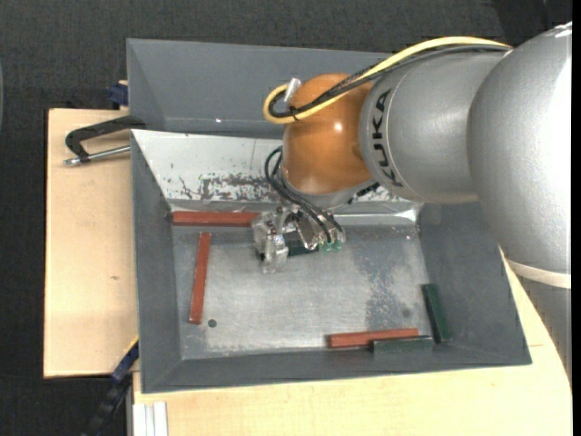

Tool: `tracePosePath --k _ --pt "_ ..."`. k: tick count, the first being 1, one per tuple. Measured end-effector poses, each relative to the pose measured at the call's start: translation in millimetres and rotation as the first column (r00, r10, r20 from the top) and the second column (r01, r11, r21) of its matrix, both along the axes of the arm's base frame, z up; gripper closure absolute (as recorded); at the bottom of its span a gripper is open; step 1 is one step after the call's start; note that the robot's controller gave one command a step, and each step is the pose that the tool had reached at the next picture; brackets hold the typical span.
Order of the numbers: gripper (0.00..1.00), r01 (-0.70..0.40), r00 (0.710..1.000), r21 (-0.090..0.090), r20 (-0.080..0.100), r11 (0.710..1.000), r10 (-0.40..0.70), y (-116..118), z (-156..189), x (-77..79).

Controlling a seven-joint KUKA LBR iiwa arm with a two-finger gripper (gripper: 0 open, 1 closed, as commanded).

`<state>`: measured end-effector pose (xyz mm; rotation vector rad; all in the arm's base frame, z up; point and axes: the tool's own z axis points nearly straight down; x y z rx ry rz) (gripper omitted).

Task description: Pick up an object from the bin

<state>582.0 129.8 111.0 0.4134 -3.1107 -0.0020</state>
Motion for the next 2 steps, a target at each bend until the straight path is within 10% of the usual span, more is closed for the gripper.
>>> tracePosePath --k 2 --pt "1.0 -0.056 0.998 0.001 0.007 0.998 0.055 -6.5 130.1 3.4"
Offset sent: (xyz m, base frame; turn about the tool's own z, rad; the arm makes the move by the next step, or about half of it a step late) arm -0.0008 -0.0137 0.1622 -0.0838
